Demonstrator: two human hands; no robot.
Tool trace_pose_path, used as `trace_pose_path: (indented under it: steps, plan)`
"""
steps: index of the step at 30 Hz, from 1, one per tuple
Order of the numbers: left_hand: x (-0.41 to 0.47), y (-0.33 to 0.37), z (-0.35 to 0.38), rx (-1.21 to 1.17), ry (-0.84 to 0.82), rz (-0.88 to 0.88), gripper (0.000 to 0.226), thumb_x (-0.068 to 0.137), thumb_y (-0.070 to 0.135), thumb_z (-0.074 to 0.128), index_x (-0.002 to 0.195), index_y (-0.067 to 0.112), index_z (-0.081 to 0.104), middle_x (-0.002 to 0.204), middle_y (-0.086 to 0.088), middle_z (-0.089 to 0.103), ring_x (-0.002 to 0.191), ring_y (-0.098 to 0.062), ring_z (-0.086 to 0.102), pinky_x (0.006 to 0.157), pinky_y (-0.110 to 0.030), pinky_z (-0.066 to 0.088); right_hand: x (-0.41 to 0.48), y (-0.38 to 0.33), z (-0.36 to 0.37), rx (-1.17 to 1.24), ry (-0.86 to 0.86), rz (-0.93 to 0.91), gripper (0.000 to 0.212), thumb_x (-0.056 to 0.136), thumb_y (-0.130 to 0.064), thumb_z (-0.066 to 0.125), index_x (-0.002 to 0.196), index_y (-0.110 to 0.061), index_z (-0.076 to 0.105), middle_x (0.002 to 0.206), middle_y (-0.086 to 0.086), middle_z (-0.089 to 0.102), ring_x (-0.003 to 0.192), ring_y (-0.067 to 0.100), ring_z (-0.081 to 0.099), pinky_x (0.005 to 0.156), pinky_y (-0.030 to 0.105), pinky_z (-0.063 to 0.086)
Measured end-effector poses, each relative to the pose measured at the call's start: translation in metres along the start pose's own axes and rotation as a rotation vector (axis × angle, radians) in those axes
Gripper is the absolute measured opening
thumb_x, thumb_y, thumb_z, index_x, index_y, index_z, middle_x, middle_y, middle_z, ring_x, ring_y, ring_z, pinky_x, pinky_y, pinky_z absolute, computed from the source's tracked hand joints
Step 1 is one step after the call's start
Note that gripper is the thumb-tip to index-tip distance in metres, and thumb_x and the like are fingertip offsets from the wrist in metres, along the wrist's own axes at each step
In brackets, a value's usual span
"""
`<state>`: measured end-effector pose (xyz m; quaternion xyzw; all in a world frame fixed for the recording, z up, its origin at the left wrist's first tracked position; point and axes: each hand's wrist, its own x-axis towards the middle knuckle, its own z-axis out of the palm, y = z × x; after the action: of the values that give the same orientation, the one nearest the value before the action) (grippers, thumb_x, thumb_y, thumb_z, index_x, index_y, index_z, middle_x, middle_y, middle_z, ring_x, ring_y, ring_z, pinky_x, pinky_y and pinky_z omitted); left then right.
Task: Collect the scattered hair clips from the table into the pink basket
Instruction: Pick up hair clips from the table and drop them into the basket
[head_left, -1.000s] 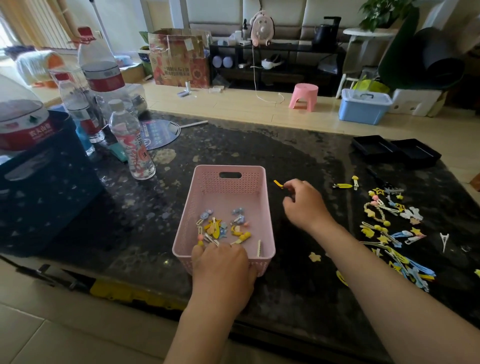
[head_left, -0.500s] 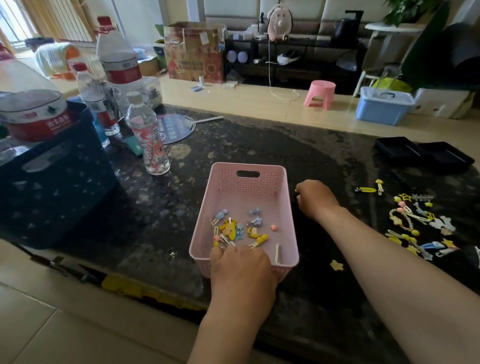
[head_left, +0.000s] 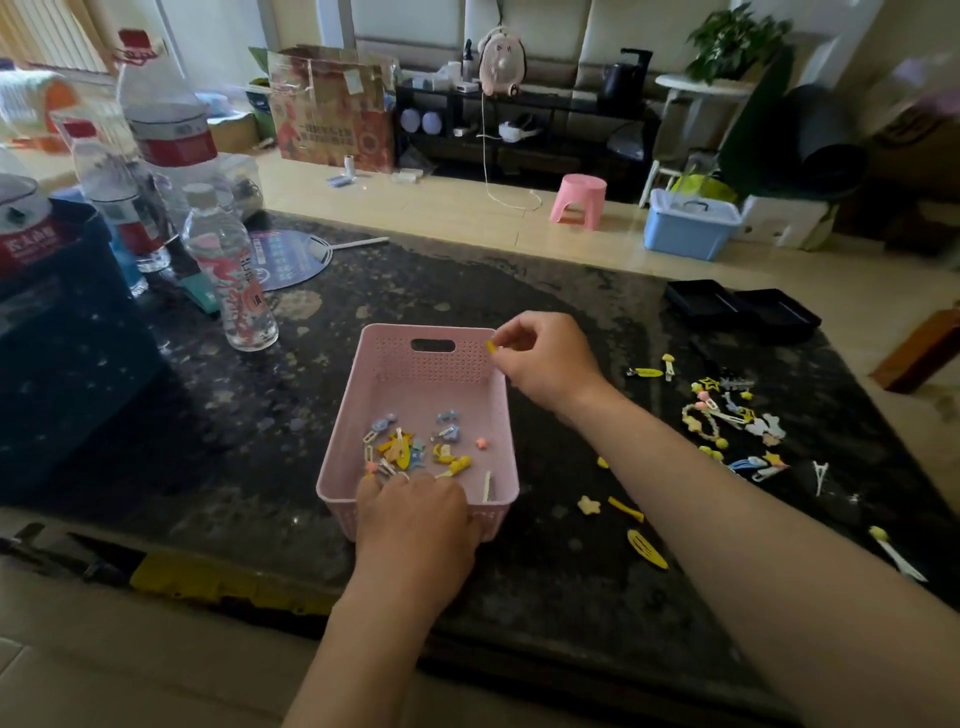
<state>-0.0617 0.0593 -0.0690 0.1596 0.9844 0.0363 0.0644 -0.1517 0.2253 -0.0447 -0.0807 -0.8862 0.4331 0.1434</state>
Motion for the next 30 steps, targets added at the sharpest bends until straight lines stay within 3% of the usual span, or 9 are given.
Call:
trace_pose_path:
  steps: [3, 8, 10, 12, 14, 17, 21, 23, 30]
  plan:
    - [0.001, 0.009, 0.0, 0.015, -0.003, 0.023, 0.025, 0.093, 0.045, 0.051, 0.107, 0.026, 0.059, 0.108, 0.001, 0.063, 0.102, -0.022, 0.055, 0.092, -0.044, 0.033, -0.009, -0.018, -0.004, -0.028, -0.134, -0.126, 0.016, 0.089, -0.017, 0.069, 0.103, -0.016, 0.076, 0.094, -0.002, 0.073, 0.088, 0.011, 0.067, 0.082, 0.033, 0.057]
    - [0.006, 0.019, 0.004, 0.017, 0.035, 0.065, 0.026, 0.093, 0.045, 0.054, 0.104, 0.023, 0.059, 0.104, 0.001, 0.064, 0.098, -0.022, 0.055, 0.088, -0.041, 0.034, -0.021, 0.017, -0.053, -0.25, -0.025, -0.013, 0.03, 0.09, -0.015, 0.062, 0.12, -0.016, 0.067, 0.116, 0.003, 0.069, 0.105, 0.017, 0.063, 0.09, 0.029, 0.049]
    - [0.009, 0.023, 0.004, 0.01, 0.037, 0.078, 0.026, 0.093, 0.045, 0.054, 0.105, 0.022, 0.059, 0.103, 0.001, 0.063, 0.098, -0.022, 0.055, 0.09, -0.041, 0.034, -0.038, 0.053, -0.071, -0.391, -0.161, 0.138, 0.055, 0.086, -0.023, 0.069, 0.139, -0.02, 0.053, 0.139, 0.008, 0.055, 0.125, 0.023, 0.054, 0.1, 0.031, 0.042]
    - [0.012, 0.028, 0.004, 0.0, 0.026, 0.088, 0.026, 0.094, 0.045, 0.054, 0.104, 0.022, 0.059, 0.103, 0.001, 0.063, 0.096, -0.021, 0.055, 0.09, -0.042, 0.034, -0.063, 0.085, -0.074, -0.465, -0.363, 0.281, 0.087, 0.08, -0.039, 0.077, 0.153, -0.031, 0.03, 0.16, 0.009, 0.027, 0.144, 0.027, 0.033, 0.113, 0.037, 0.032]
    - [0.014, 0.035, 0.006, -0.002, 0.024, 0.095, 0.027, 0.094, 0.047, 0.053, 0.104, 0.022, 0.059, 0.102, 0.001, 0.063, 0.095, -0.02, 0.055, 0.089, -0.041, 0.034, -0.08, 0.109, -0.067, -0.529, -0.488, 0.349, 0.102, 0.076, -0.056, 0.075, 0.155, -0.043, 0.011, 0.166, 0.003, 0.002, 0.152, 0.03, 0.008, 0.12, 0.046, 0.02]
    - [0.015, 0.042, 0.009, 0.022, 0.036, 0.106, 0.032, 0.094, 0.051, 0.05, 0.103, 0.022, 0.059, 0.101, 0.002, 0.063, 0.094, -0.021, 0.055, 0.087, -0.041, 0.034, -0.083, 0.122, -0.058, -0.633, -0.531, 0.327, 0.091, 0.082, -0.063, 0.064, 0.154, -0.046, 0.01, 0.166, -0.004, 0.002, 0.152, 0.033, 0.001, 0.121, 0.05, 0.016]
    - [0.015, 0.044, 0.012, 0.025, 0.043, 0.106, 0.033, 0.094, 0.053, 0.048, 0.103, 0.023, 0.059, 0.101, 0.002, 0.063, 0.094, -0.02, 0.055, 0.084, -0.041, 0.034, -0.08, 0.118, -0.057, -0.718, -0.41, 0.135, 0.049, 0.094, -0.047, 0.056, 0.141, -0.034, 0.051, 0.147, -0.002, 0.047, 0.133, 0.028, 0.041, 0.108, 0.044, 0.039]
    - [0.015, 0.045, 0.012, 0.022, 0.042, 0.097, 0.032, 0.094, 0.053, 0.048, 0.102, 0.023, 0.058, 0.1, 0.003, 0.063, 0.094, -0.02, 0.055, 0.085, -0.041, 0.034, -0.082, 0.115, -0.056, -0.705, -0.371, 0.088, 0.034, 0.098, -0.036, 0.055, 0.13, -0.029, 0.064, 0.13, 0.001, 0.057, 0.12, 0.026, 0.05, 0.099, 0.04, 0.046]
    - [0.016, 0.048, 0.013, 0.033, 0.034, 0.091, 0.032, 0.094, 0.055, 0.046, 0.1, 0.025, 0.057, 0.098, 0.004, 0.063, 0.093, -0.019, 0.055, 0.085, -0.041, 0.033, -0.079, 0.109, -0.052, -0.574, -0.321, 0.19, 0.023, 0.092, -0.013, 0.061, 0.111, -0.022, 0.071, 0.116, 0.004, 0.064, 0.107, 0.024, 0.061, 0.089, 0.036, 0.051]
